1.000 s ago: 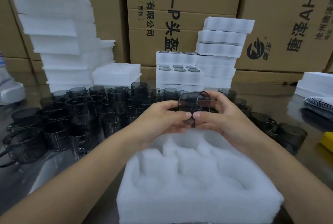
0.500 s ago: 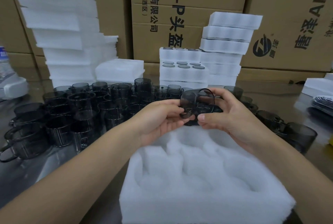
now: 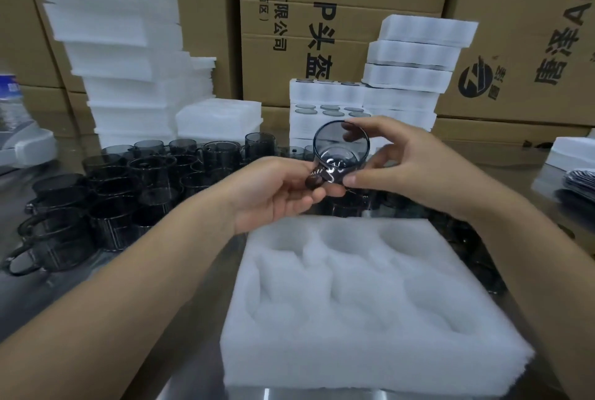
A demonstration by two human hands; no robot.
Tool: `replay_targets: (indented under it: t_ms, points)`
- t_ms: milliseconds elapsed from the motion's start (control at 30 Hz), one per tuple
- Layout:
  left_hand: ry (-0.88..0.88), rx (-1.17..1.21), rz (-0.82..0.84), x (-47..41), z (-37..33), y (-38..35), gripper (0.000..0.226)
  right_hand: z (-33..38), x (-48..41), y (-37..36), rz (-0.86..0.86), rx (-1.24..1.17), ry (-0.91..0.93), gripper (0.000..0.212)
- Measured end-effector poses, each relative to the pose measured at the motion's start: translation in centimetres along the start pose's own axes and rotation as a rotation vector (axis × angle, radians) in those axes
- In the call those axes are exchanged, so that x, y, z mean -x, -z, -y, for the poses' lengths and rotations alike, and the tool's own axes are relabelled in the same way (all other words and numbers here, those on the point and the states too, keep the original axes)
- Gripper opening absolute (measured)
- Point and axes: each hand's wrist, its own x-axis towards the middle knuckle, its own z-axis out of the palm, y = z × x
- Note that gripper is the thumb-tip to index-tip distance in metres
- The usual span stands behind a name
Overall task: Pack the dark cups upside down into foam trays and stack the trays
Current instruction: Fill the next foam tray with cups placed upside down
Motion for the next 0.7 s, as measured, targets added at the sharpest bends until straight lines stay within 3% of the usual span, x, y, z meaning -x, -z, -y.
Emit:
replay_targets:
  t_ms: [133,267,367,467,567,700]
  points:
    - [-0.014,-0.234,0.087,1.3,-1.2,1.2,0.019,0.9,0.0,-1.0,-0.034,0.043,0.061,0.054]
    - [0.039,-0.444,0.206,1.9,-1.8,2.7,0.013,-0.7,1.1,-2.9,-0.008,-0.072,0.081,0.072]
    - [0.021,-0.698,0.168,2.1,-1.9,3.1,0.020,-1.6,1.2,-3.3,0.010,-0.208,0.068,0.070]
    - [-0.079,-0.854,0.124,2.1,-2.0,3.0,0.043,-2.0,1.1,-3.7,0.056,-0.275,0.065,0.057]
    - [-0.158,-0.825,0.142,2.3,-1.9,2.6,0.081,-2.3,1.1,-3.9,0.106,-0.292,0.056,0.054]
    - [-0.231,-0.946,0.136,2.6,-2.1,2.3,0.085,-2.3,1.1,-3.9,0.168,-0.286,0.051,0.062]
